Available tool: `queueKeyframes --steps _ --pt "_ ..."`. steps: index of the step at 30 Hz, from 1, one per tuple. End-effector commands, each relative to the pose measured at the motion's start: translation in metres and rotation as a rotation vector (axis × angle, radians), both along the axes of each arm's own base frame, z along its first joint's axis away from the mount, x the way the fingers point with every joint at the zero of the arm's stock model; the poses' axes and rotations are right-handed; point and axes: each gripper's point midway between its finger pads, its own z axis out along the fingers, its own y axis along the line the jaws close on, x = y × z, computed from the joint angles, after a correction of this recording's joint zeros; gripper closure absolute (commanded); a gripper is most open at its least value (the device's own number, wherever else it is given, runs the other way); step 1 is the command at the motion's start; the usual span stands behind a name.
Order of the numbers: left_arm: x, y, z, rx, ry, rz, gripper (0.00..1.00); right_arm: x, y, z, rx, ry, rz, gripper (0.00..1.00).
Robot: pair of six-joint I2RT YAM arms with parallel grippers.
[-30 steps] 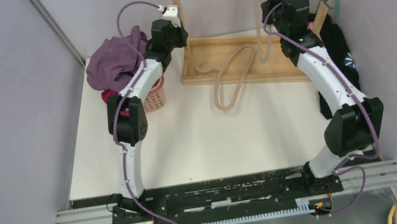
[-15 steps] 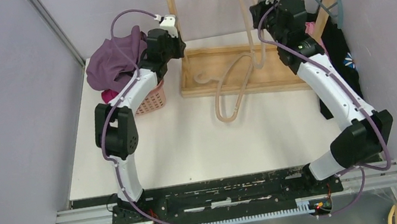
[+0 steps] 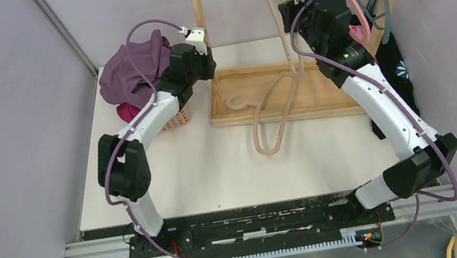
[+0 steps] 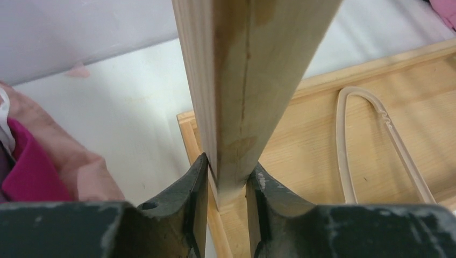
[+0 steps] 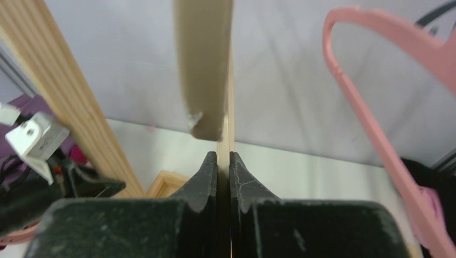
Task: Remove the skirt from the hanger
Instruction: Move the clothesline to the center of the board.
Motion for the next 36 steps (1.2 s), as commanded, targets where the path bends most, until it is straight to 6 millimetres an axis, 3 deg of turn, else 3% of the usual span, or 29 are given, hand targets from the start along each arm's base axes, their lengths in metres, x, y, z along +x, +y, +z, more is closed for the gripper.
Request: queueKeyframes --steps 1,2,3,5,6,7,8,14,21,25,32,36 --pt "-0.047 -0.011 0.021 -0.011 0.066 -0.091 0.61 0.004 -0.009 0.061 0.012 -0.152 -0.044 0.99" --pt "-0.046 -0.006 0.023 0.006 0.053 -0.073 0.41 0.006 -0.008 0.065 0.015 -0.160 -0.043 0.99" --pt "-0.046 -0.002 0.028 0.021 0.038 -0.058 0.33 0.007 -0.007 0.069 0.019 -0.169 -0.040 0.99" --pt "-0.044 0.006 0.034 0.049 0.011 -0.035 0.27 0.008 -0.004 0.076 0.028 -0.180 -0.033 0.99" --pt "-0.043 0.008 0.039 0.061 -0.005 -0.029 0.19 0.009 -0.003 0.078 0.030 -0.184 -0.030 0.99" --pt "-0.043 0.010 0.043 0.066 -0.015 -0.026 0.03 0.010 -0.003 0.080 0.032 -0.187 -0.034 0.99" --pt "-0.042 0.010 0.048 0.069 -0.025 -0.025 0.00 0.012 -0.003 0.081 0.030 -0.190 -0.037 0.99" --pt "-0.045 0.016 0.070 0.079 -0.073 -0.016 0.01 0.029 0.001 0.078 0.006 -0.187 -0.052 0.99" --pt "-0.058 0.038 0.084 0.110 -0.110 0.045 0.01 0.056 0.007 0.071 -0.021 -0.176 -0.068 0.99" --pt "-0.068 0.045 0.083 0.116 -0.107 0.054 0.01 0.072 0.012 0.062 -0.022 -0.164 -0.075 0.99" --pt "-0.081 0.061 0.080 0.145 -0.106 0.091 0.01 0.081 0.010 0.066 0.004 -0.176 -0.107 0.99" --pt "-0.083 0.063 0.077 0.155 -0.100 0.095 0.01 0.082 0.012 0.059 0.013 -0.164 -0.102 0.90"
